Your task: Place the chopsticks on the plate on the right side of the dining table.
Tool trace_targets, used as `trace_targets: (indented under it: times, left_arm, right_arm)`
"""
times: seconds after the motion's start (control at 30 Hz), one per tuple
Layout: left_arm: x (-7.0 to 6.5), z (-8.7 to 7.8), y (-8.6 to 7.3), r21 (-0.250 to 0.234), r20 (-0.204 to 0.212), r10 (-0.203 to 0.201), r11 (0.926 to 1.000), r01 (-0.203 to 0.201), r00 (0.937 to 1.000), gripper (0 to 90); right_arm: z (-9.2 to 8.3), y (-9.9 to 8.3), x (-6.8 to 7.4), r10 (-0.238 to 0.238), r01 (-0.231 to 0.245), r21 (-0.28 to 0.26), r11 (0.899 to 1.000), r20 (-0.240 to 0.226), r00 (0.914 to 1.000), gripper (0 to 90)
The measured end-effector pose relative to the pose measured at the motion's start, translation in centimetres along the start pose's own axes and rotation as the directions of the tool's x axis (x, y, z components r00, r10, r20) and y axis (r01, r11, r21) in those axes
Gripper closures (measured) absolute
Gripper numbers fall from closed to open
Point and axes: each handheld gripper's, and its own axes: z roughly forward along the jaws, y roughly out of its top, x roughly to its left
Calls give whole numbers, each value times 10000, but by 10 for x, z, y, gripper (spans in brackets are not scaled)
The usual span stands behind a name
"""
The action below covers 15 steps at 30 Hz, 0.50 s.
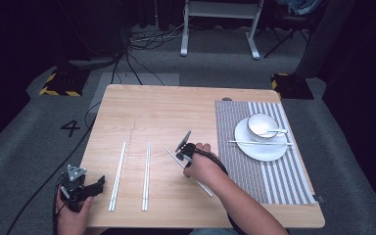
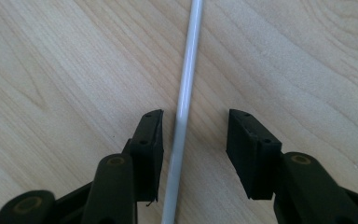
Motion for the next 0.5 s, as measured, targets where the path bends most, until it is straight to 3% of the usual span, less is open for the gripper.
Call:
trace_targets:
  times: [0.07, 0.1, 0.27, 0.5]
  left_arm:
    - [0, 0, 0, -4, -3, 12, 10000, -12, 10000, 202]
    - [0, 0, 0, -3, 3, 18, 10000, -18, 10000, 201]
    - [0, 1, 0, -27, 33, 0, 10000, 0, 10000, 201]
    - [0, 1, 0, -28, 33, 2, 10000, -1, 10000, 201]
  right_arm:
    - [1, 5, 0, 79, -80, 375, 9993, 17, 10000, 578]
    - [0, 8, 1, 172, -171, 813, 9965, -4, 9999, 623]
    - [0, 11, 6, 227, -230, 1151, 9931, 46, 9997, 708]
    - [2, 18, 6, 727, -731, 1616, 9842, 81, 9973, 728]
